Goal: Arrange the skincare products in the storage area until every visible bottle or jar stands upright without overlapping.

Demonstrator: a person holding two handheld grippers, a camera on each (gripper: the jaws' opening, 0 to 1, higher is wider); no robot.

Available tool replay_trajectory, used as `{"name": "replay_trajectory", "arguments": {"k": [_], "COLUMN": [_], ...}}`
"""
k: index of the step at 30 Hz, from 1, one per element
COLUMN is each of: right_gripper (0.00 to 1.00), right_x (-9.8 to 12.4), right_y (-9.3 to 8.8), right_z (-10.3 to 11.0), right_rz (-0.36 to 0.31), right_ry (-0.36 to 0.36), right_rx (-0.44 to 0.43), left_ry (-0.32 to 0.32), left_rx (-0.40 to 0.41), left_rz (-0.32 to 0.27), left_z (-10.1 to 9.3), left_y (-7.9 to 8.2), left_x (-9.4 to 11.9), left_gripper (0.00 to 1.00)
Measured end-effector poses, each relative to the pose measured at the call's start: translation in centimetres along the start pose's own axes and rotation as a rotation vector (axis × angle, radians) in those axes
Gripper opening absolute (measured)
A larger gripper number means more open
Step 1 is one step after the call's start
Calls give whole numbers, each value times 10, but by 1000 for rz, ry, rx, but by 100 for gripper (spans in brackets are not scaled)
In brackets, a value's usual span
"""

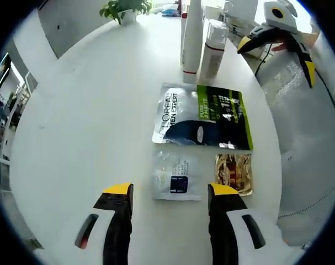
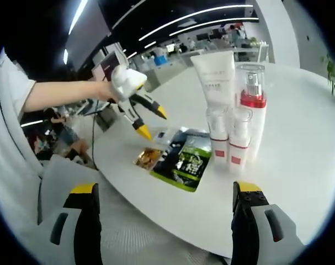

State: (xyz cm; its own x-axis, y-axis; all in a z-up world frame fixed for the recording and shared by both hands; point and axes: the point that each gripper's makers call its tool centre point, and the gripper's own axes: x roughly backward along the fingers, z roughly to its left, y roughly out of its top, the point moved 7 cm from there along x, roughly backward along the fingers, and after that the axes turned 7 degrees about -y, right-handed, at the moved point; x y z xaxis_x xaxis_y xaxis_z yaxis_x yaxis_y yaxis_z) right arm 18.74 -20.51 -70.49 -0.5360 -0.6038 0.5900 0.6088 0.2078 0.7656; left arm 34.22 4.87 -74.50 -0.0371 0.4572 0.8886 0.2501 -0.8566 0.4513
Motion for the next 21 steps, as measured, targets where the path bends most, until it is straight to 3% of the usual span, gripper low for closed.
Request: {"name": "replay_trajectory", "arguments": {"k": [7, 11, 14, 16, 21], "right_gripper": [99, 99, 99, 99, 99], "right_x": [1, 1, 1, 1, 2], "right_y": [1, 2, 1, 1, 3], "right_z": [-1, 1, 3, 3, 3], "right_rz": [-12, -14, -12, -10, -18], "right_ry": [-9, 10, 18, 20, 18], "right_rx": [-4, 9, 21, 26, 26], "left_ry": [74, 154, 184, 215, 270], "left_rx": [180, 298, 375, 430, 483], "left_rz": [-147, -246, -318, -370, -420], "left_z": [-5, -14, -17, -30, -55], "left_y": [-10, -12, -19, -18, -29], "left_x": [22, 39, 48, 57, 73], "left_gripper": [58, 71, 72, 73, 78]}}
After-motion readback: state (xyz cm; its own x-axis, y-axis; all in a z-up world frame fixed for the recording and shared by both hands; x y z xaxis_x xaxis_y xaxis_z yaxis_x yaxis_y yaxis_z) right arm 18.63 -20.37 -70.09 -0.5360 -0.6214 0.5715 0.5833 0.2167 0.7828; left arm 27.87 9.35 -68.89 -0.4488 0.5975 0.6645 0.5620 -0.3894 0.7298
